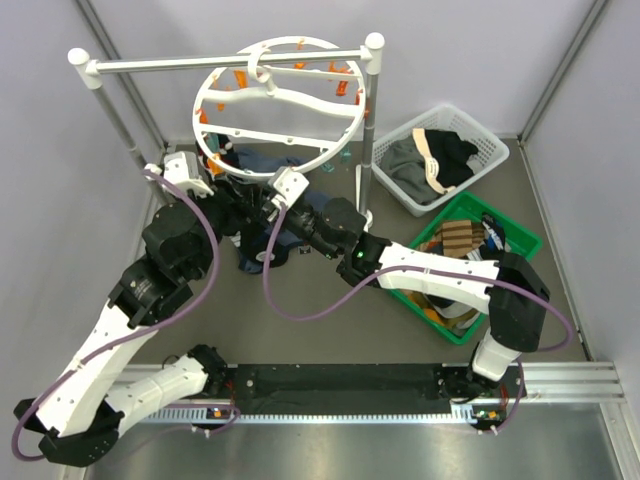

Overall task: Clip the socks to the hanger
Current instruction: Open the clamp at the hanger.

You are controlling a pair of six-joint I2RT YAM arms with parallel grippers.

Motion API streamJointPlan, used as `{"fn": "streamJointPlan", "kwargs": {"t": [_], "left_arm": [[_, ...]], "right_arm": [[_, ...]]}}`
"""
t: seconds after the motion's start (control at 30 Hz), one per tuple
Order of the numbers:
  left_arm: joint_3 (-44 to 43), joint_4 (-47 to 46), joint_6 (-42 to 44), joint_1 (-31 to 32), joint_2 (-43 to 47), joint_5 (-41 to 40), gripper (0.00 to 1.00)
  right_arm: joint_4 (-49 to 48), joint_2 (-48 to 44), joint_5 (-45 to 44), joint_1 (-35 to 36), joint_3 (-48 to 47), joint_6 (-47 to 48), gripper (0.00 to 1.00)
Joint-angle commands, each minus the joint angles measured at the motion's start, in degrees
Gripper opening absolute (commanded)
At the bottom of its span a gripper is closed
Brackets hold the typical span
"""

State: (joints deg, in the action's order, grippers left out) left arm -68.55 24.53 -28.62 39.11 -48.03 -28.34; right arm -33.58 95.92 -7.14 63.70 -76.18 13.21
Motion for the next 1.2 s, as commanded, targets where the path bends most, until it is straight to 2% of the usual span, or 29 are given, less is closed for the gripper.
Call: {"fn": "streamJointPlan", "kwargs": {"t": [0.0,0.1,0.5,0.7,0.9,1.17], "left_arm": [[-3.16,0.78,-0.21,0.26,-2.06,-1.54,0.71],[-2.81,-0.44,-0.12,0.00,-1.46,-2.08,0.70],[-1.67,-2.21,-2.23,-0.70,-0.58,4.96,0.65],[-1.67,0.07,-4.16,-0.70,1.18,4.70,0.64],[-1.32,1.93,-4.43,-0.70,2.24,1.00,0.64],[-2.37,1.13,-3.90,-0.70,0.75,-0.23,0.54]], "right_arm": [[-1.75,-0.12,3.71,1.07,-2.66,-1.43,0.00],[-2.28,-0.38,4.76,0.99,-2.22,-2.66,0.00],[-2.45,-2.23,10.12,0.37,0.33,-6.61,0.00],[-2.72,-3.37,14.42,-0.33,1.65,-8.02,0.00],[-4.39,-5.12,16.80,-1.12,4.46,-9.17,0.00],[-3.77,-6.89,18.38,-2.35,5.96,-8.73,0.00]]}}
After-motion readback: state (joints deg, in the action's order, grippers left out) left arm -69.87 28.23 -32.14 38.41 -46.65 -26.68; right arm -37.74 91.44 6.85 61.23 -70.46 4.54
